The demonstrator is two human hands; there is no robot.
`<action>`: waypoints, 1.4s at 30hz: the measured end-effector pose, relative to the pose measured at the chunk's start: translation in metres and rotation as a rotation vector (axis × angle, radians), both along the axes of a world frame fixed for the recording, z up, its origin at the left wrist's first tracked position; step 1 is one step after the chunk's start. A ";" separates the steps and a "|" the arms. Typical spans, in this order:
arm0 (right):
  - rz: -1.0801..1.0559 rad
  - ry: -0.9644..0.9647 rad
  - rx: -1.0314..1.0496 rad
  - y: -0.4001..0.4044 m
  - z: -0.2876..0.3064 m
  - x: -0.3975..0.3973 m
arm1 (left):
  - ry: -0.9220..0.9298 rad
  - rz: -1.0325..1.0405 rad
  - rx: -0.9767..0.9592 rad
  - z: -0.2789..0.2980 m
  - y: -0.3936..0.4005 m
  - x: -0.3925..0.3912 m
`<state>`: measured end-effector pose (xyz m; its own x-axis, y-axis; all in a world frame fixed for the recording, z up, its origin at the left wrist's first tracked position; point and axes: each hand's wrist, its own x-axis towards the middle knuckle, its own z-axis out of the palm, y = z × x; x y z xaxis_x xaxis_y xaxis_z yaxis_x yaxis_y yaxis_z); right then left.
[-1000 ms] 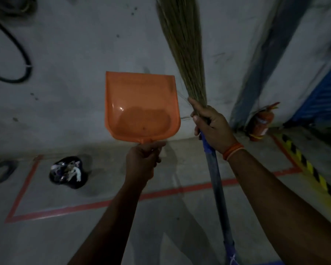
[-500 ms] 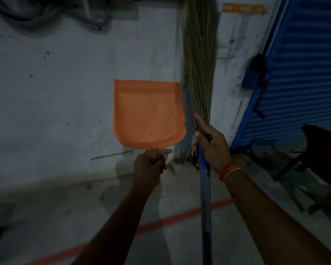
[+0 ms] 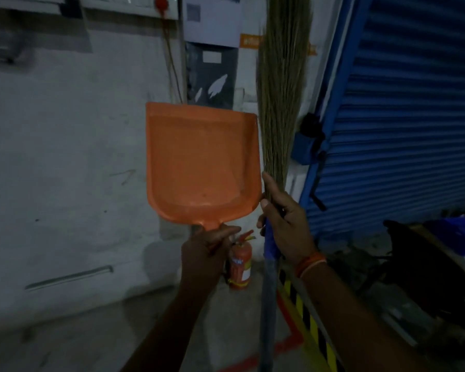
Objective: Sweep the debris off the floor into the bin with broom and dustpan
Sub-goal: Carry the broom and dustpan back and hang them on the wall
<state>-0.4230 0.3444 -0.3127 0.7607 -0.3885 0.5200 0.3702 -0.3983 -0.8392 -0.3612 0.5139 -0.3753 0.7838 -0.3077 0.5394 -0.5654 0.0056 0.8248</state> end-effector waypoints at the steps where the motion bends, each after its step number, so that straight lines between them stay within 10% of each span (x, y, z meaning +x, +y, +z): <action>1: 0.000 0.013 -0.019 -0.021 0.003 0.005 | 0.008 -0.016 -0.016 0.005 -0.022 0.005; 27: 0.238 -0.260 -0.006 -0.495 0.144 0.172 | -0.053 0.201 -0.229 0.159 -0.465 0.152; 42: 0.233 -0.376 -0.248 -0.544 0.200 0.274 | -0.243 0.095 0.718 0.263 -0.427 0.252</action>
